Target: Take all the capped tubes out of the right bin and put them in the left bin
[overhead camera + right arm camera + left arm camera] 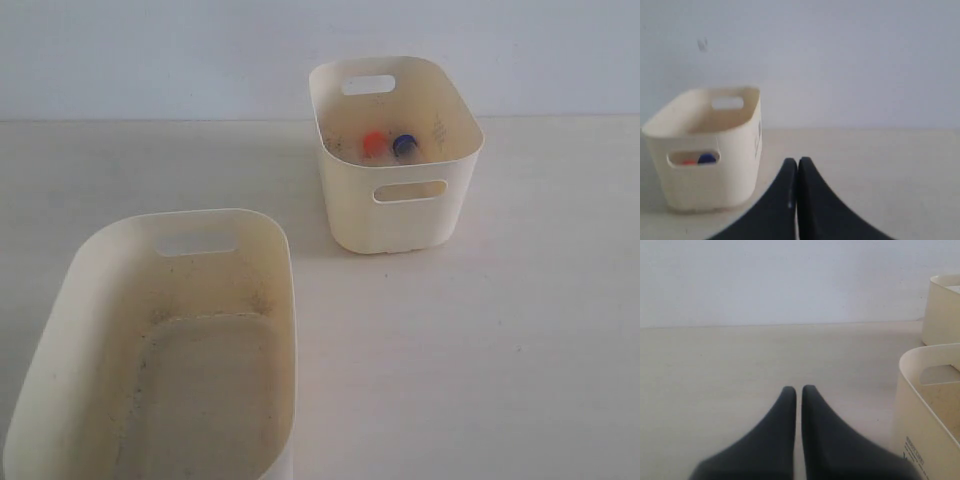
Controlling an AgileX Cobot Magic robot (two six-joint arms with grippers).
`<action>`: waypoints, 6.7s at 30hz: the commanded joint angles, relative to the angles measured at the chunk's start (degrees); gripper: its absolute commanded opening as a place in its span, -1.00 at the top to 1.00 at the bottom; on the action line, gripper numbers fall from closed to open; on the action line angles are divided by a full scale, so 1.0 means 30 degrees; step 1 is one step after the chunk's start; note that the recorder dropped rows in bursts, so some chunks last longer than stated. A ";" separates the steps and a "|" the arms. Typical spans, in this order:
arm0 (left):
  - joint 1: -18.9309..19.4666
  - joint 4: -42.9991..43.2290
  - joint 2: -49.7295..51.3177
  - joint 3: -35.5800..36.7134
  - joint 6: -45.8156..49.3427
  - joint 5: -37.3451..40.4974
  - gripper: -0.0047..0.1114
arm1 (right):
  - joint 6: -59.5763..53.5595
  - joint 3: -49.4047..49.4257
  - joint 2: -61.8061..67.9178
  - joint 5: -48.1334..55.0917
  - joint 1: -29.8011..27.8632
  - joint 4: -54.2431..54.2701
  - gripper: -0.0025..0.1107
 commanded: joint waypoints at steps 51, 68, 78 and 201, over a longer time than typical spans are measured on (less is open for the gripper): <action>0.0022 0.0032 -0.0063 -0.0053 -0.0160 -0.0032 0.84 | -1.2510 -2.1496 2.3070 0.8950 -0.0144 0.7928 0.96; 0.0022 0.0032 -0.0063 -0.0053 -0.0160 -0.0032 0.84 | -1.2184 -2.5023 2.7708 0.8178 0.0126 1.2856 0.96; 0.0022 0.0032 -0.0063 -0.0053 -0.0160 -0.0032 0.84 | -0.5008 -3.5603 3.3997 1.6005 0.2242 0.8674 0.96; 0.0022 0.0032 -0.0063 -0.0053 -0.0160 -0.0032 0.84 | -0.2346 -4.0084 3.9103 2.2360 0.5937 0.6172 0.96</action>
